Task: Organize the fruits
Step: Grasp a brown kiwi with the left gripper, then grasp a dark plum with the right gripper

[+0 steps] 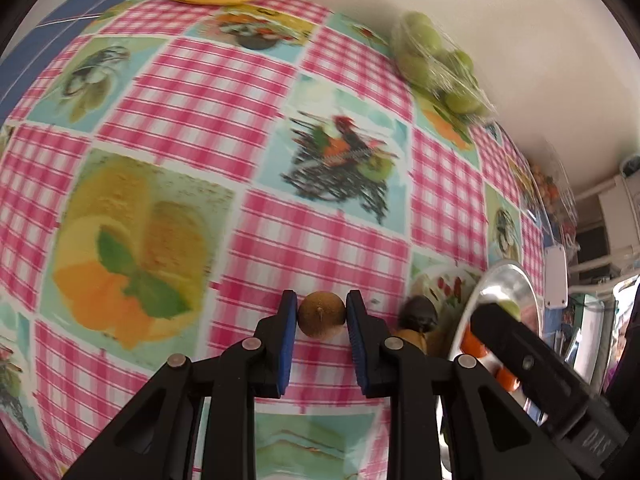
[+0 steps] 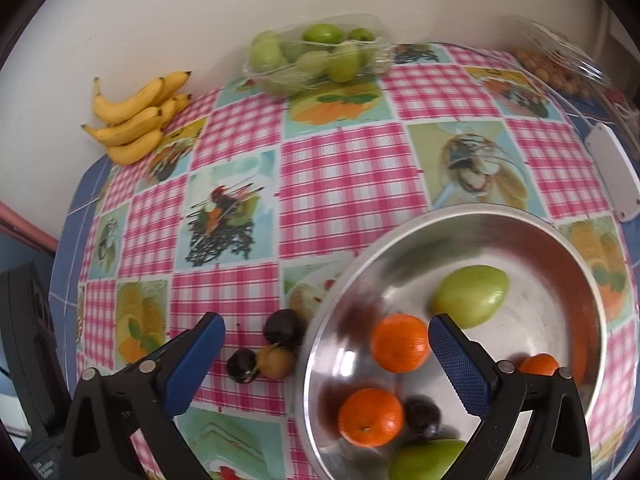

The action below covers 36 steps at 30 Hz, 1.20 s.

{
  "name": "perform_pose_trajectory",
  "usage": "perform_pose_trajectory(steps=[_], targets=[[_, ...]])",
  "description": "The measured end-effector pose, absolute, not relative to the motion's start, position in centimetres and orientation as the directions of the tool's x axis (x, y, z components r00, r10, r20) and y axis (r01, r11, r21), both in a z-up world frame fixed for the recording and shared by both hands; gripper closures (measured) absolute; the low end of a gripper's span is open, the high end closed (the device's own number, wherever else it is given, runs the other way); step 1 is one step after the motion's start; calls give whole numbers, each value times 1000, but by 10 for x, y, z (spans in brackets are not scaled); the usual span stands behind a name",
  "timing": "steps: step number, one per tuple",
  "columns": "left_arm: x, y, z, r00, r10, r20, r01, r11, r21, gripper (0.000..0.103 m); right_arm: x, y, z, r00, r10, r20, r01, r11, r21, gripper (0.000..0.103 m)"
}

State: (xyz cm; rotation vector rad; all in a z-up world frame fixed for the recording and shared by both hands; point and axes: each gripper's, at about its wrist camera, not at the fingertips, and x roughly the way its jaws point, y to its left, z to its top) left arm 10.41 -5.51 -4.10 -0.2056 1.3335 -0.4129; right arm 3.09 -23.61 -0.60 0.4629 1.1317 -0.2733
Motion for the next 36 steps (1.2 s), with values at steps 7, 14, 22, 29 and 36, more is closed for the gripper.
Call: perform_pose_trajectory(steps=[7, 14, 22, 29, 36], targets=[[114, -19, -28, 267, -337, -903, 100, 942, -321, 77, 39, -217, -10, 437, 79, -896, 383, 885, 265, 17], [116, -10, -22, 295, -346, -891, 85, 938, -337, 77, 46, -200, -9, 464, 131, -876, 313, 901, 301, 38], [115, -8, -19, 292, -364, -885, 84, 931, -355, 77, 48, -202, -23, 416, 106, -903, 335, 905, 261, 62], [116, -5, -17, 296, -377, -878, 79, 925, -371, 77, 57, -190, -30, 375, 14, -927, 308, 941, 139, 67], [116, -5, -15, 297, -385, -874, 83, 922, -379, 77, 64, -181, -33, 341, -87, -936, 282, 959, 14, 69]])
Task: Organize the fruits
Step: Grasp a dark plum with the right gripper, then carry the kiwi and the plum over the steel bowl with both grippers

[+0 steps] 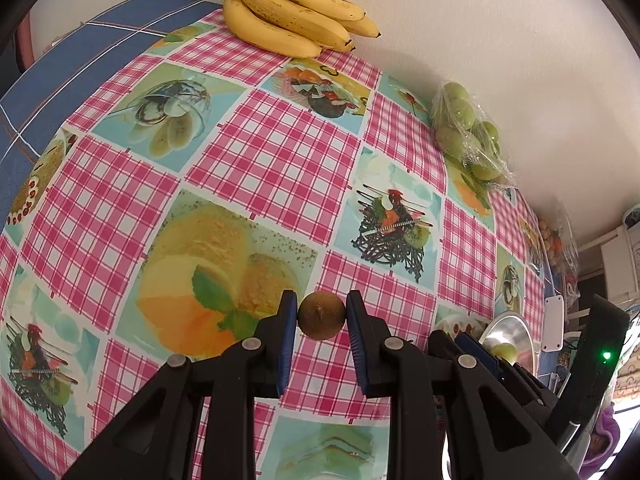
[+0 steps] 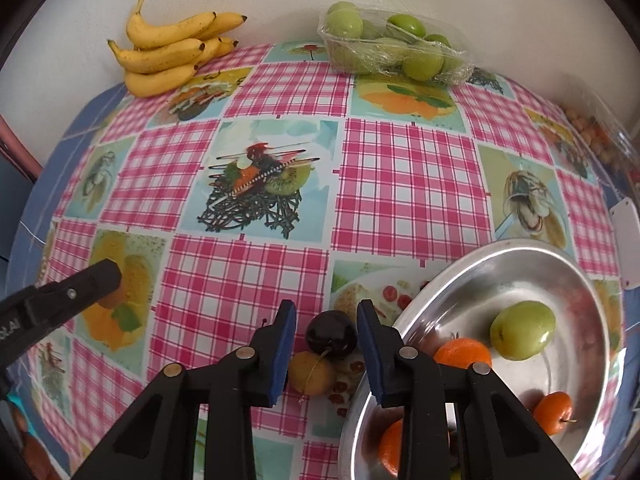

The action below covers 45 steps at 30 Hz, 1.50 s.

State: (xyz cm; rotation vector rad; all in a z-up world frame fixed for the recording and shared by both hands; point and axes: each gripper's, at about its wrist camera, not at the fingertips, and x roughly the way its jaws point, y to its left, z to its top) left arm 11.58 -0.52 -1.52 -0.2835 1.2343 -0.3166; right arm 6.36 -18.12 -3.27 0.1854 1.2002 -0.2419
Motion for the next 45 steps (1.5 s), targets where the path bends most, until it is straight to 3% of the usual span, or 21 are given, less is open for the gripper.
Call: perform_pose_trajectory(steps=[17, 21, 27, 39, 45], targets=[[117, -2, -15, 303, -388, -871, 73, 920, -385, 77, 71, -161, -43, 297, -188, -936, 204, 970, -130, 70], [117, -3, -15, 302, -388, -871, 76, 920, -384, 77, 70, -162, -43, 298, -200, -933, 212, 967, -140, 77], [117, -3, -15, 303, -387, -871, 75, 921, -383, 77, 69, -170, -40, 312, -171, -935, 244, 965, -95, 79], [117, -3, -11, 312, -392, -865, 85, 919, -385, 77, 61, -186, -22, 366, 15, -930, 314, 939, 138, 79], [115, 1, -9, 317, -393, -863, 80, 918, -388, 77, 55, -186, -7, 397, 32, -917, 323, 931, 172, 79]])
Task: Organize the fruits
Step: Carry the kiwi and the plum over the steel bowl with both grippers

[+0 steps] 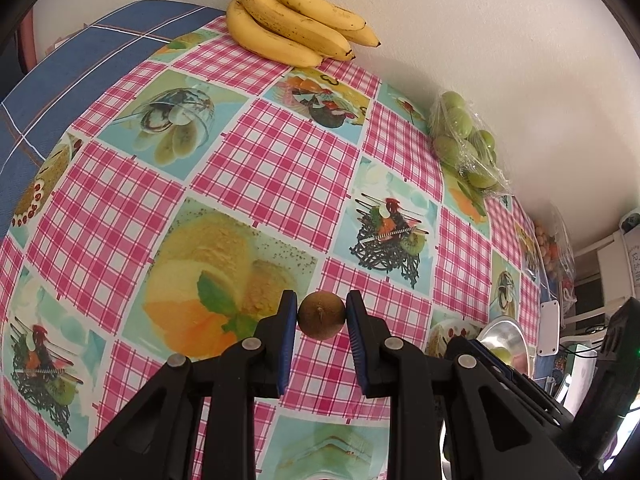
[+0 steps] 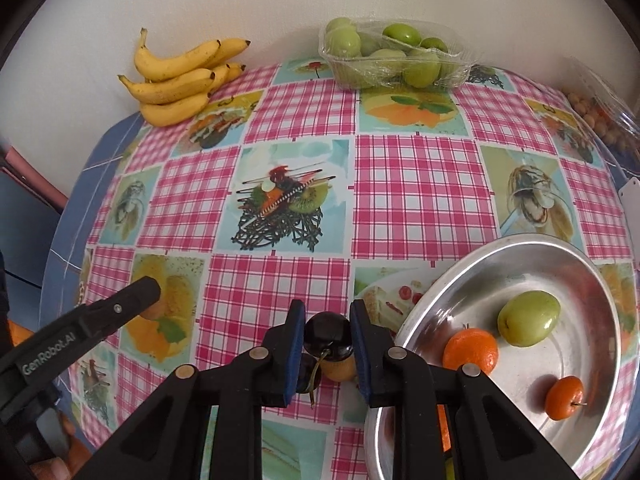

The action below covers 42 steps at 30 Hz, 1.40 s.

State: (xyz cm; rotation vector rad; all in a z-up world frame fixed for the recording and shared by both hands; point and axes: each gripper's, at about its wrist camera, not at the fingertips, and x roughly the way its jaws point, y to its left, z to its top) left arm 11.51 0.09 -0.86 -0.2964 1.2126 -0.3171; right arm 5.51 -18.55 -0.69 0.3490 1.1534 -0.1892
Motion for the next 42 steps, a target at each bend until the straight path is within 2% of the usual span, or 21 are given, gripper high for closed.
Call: perform_pose_trajectory(steps=[20, 28, 42], targets=[[89, -51, 9, 283, -440, -852, 221, 895, -388, 77, 15, -224, 31, 468, -1, -884, 391, 897, 205, 78], [64, -102, 15, 232, -464, -855, 350, 860, -372, 77, -11, -264, 25, 430, -55, -901, 485, 856, 179, 78], [25, -169, 12, 166, -475, -864, 512, 791, -336, 77, -53, -325, 22, 425, -88, -901, 613, 760, 215, 78]])
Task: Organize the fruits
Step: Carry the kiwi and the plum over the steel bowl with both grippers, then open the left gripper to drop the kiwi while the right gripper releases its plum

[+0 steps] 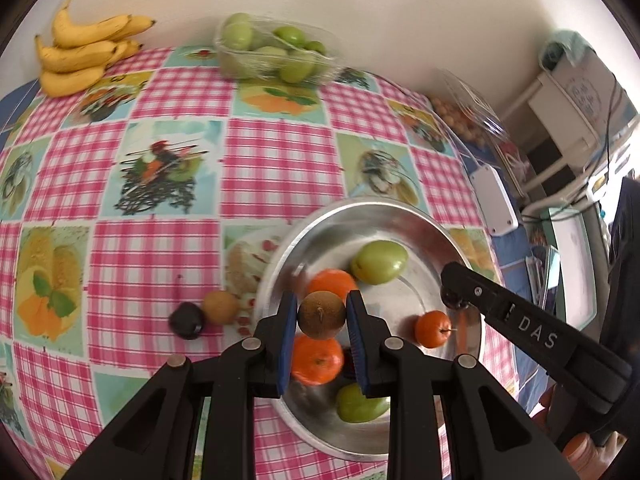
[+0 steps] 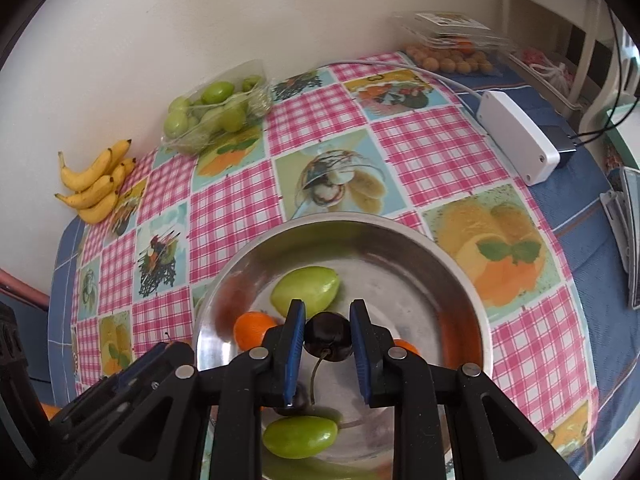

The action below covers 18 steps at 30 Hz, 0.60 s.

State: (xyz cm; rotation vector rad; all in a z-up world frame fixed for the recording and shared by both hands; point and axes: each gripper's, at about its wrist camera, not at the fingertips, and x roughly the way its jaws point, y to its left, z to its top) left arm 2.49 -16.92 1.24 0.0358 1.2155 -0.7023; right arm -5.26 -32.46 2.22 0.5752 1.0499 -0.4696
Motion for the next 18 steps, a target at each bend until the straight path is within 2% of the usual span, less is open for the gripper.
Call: perform_pose_trajectory(steps=[18], targets=[[13, -196, -8, 112, -468, -877, 557, 761, -334, 77, -51, -330, 3, 379, -60, -923, 623, 755, 207, 78]])
